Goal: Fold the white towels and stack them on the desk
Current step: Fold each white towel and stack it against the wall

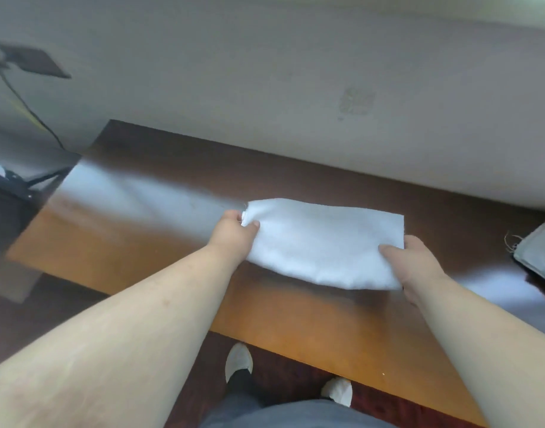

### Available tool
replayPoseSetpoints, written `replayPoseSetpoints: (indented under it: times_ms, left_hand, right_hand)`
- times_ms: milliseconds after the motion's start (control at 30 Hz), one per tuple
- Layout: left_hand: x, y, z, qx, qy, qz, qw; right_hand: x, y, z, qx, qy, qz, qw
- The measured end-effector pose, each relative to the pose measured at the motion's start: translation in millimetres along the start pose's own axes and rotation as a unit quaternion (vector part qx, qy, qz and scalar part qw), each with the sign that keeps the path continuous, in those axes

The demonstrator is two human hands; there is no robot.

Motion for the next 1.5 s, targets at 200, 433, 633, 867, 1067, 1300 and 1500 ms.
replayPoseSetpoints:
  times_ms: [200, 433, 633, 867, 1067, 1300, 1500]
  left_hand:
    - [15, -55, -16, 0.011, 0.037, -0.005, 0.999]
    - [15, -169, 36, 0.035, 0.021, -0.006, 0.999]
    - [39, -274, 119, 0.041, 0.097, 0.041, 0.994]
    - [63, -345, 220, 0.029, 0.142, 0.112, 0.983]
    - [43, -364, 293, 0.027, 0.148, 0.108, 0.983]
    - [-15, -362, 356, 0.003, 0.058, 0.134, 0.989]
    - [-18, -362, 380, 0.057, 0.034, 0.079, 0.995]
  right_hand:
    - [-50, 9, -27, -0.018, -0.097, -0.034, 0.995]
    - [-120, 98, -36, -0.085, -0.150, -0.051, 0.984]
    - [-205, 196, -56, -0.084, -0.161, -0.045, 0.982]
    - [-282, 291, -25, -0.082, -0.174, -0.035, 0.981]
    - [-309, 351, 9, -0.091, -0.167, -0.044, 0.981]
    - [-294, 397, 35, -0.106, -0.114, -0.117, 0.981]
    - [-304, 403, 57, -0.053, -0.085, -0.063, 0.993]
Point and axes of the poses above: each hand's wrist, its own z-axis towards the middle knuckle, its own y-axis out of the palm, x = y × z, the point moved 3 cm from there along z, towards the middle knuckle, and after that the axes turned 15 degrees about -z, right-handed, at the moved point
